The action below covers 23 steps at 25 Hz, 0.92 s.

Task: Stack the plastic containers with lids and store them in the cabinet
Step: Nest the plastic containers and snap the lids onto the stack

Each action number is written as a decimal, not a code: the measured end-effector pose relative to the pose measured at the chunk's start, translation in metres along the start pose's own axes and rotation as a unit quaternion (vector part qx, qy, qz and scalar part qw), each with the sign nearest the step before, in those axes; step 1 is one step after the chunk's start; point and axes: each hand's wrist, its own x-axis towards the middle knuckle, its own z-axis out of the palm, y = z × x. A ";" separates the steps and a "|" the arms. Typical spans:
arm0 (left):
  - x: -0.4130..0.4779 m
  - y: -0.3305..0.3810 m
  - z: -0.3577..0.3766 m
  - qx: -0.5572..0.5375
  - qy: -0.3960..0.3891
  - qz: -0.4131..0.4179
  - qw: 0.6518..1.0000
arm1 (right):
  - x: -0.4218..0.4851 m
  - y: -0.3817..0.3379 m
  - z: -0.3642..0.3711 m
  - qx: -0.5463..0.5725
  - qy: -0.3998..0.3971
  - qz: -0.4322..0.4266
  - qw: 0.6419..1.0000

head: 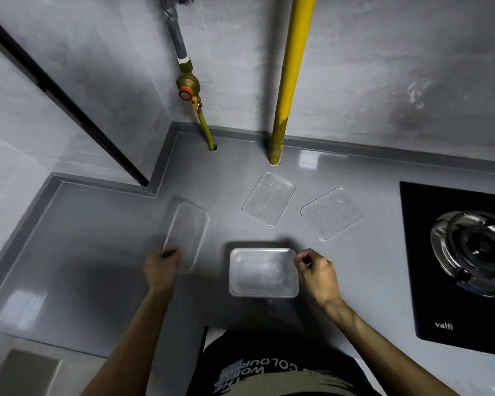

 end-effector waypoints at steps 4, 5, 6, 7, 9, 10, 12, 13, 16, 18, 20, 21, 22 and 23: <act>-0.018 0.027 -0.006 0.039 -0.056 0.287 0.955 | 0.001 -0.031 0.000 0.239 -0.133 0.089 0.958; -0.029 0.035 -0.003 0.061 -0.087 0.375 0.921 | 0.001 -0.039 -0.001 0.307 -0.167 0.125 0.929; -0.039 0.042 0.001 0.092 -0.103 0.448 0.884 | 0.001 -0.045 -0.003 0.355 -0.190 0.151 0.903; -0.047 0.047 0.005 0.121 -0.099 0.500 0.852 | 0.002 -0.048 -0.004 0.382 -0.203 0.167 0.886; -0.057 0.053 0.012 0.141 -0.086 0.556 0.815 | 0.002 -0.048 -0.009 0.394 -0.205 0.173 0.879; -0.060 0.053 0.015 0.140 -0.088 0.575 0.801 | 0.002 -0.046 -0.011 0.389 -0.198 0.171 0.883; -0.065 0.048 0.022 0.126 -0.095 0.584 0.796 | 0.001 -0.039 -0.014 0.378 -0.177 0.168 0.893; -0.067 0.047 0.026 0.110 -0.091 0.552 0.822 | 0.000 -0.038 -0.016 0.379 -0.169 0.166 0.894; -0.075 0.052 0.033 -0.029 -0.135 0.237 0.962 | -0.005 -0.036 -0.020 0.415 -0.137 0.166 0.884; -0.080 0.054 0.036 -0.211 -0.238 0.018 0.948 | -0.008 -0.035 -0.020 0.434 -0.111 0.172 0.877; -0.088 0.054 0.038 -0.255 -0.346 -0.072 0.900 | -0.013 -0.038 -0.015 0.450 -0.105 0.184 0.867; -0.095 0.055 0.040 -0.221 -0.396 -0.073 0.888 | -0.015 -0.040 -0.011 0.462 -0.113 0.191 0.859; -0.102 0.058 0.042 -0.175 -0.420 -0.059 0.888 | -0.018 -0.043 -0.007 0.462 -0.126 0.194 0.856; -0.108 0.060 0.046 -0.137 -0.411 -0.041 0.900 | -0.020 -0.046 -0.004 0.446 -0.141 0.192 0.863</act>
